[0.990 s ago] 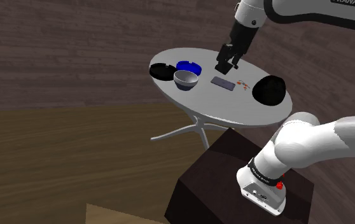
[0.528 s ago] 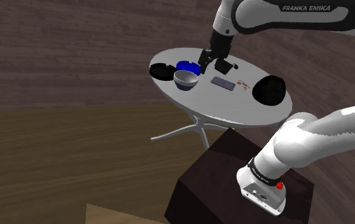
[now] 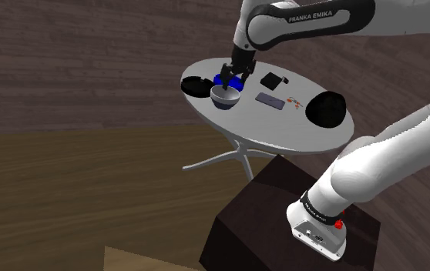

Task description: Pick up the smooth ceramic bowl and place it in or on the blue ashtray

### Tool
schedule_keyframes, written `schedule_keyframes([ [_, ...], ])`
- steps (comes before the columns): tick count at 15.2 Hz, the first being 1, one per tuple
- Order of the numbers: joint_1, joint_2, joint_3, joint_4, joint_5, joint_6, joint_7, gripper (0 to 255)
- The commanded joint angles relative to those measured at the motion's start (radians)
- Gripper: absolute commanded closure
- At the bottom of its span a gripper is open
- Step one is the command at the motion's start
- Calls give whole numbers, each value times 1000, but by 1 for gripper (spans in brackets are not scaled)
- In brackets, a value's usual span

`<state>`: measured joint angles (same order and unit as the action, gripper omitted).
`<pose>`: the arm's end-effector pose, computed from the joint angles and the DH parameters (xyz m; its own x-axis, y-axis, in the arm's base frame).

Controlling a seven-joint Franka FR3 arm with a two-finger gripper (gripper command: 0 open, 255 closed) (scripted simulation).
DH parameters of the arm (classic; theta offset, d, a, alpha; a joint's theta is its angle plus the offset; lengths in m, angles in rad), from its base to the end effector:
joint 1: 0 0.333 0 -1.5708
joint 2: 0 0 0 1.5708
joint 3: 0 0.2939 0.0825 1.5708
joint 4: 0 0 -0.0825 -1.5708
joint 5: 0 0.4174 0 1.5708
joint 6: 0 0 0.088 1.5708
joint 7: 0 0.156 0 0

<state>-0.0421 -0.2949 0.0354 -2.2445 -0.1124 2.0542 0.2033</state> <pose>0.5158 -0.0143 0.4151 0.9801 -0.1564 0.1220 -0.1680 -0.9815 0.0917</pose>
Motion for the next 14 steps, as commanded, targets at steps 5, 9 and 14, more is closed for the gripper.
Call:
schedule_keyframes([
  [5, -12, 237, -7, 139, -5, 104, 19, 0],
  [9, -15, 324, -11, 192, -7, 139, 23, 0],
  [14, -18, 359, -14, 166, -12, 201, 27, 0],
])
